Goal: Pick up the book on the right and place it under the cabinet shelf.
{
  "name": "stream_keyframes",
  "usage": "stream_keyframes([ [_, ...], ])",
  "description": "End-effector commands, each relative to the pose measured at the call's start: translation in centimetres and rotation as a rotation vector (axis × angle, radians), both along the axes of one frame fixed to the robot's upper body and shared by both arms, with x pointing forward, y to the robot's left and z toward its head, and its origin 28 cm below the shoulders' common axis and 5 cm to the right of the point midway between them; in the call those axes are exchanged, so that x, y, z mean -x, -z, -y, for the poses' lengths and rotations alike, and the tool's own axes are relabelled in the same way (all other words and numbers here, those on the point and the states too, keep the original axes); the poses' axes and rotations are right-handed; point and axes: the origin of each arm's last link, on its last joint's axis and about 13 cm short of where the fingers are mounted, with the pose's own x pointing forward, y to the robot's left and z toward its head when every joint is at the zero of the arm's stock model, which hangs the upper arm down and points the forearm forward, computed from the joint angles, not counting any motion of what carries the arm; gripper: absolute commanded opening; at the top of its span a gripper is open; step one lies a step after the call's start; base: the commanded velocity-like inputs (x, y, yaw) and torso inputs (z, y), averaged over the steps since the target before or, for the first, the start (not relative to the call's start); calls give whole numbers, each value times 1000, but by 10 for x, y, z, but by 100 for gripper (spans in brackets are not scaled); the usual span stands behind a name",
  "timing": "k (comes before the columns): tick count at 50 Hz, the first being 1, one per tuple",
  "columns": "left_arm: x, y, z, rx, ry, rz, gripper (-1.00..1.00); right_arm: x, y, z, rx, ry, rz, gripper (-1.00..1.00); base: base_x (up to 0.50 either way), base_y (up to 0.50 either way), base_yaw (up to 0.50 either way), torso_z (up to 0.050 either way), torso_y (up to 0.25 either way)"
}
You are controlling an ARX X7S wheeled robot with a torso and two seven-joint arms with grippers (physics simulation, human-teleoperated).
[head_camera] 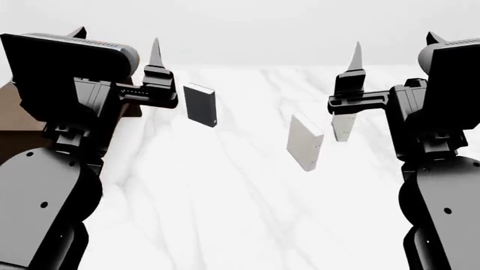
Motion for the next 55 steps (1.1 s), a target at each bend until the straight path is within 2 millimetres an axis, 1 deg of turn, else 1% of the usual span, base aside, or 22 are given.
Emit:
stream_keyframes([
  [1,0,-2,-1,-4,-9,3,100,1,-2,-2,13,-13,7,100,293,0,0,0,0],
  [34,3,-6,-1,-16,-12,3,100,4,-8,-1,14,-12,22,100,290,0,0,0,1],
  [55,3,-2,-2,-14,-14,-6,100,4,-6,-1,7,-10,17,100,290,0,0,0,1],
])
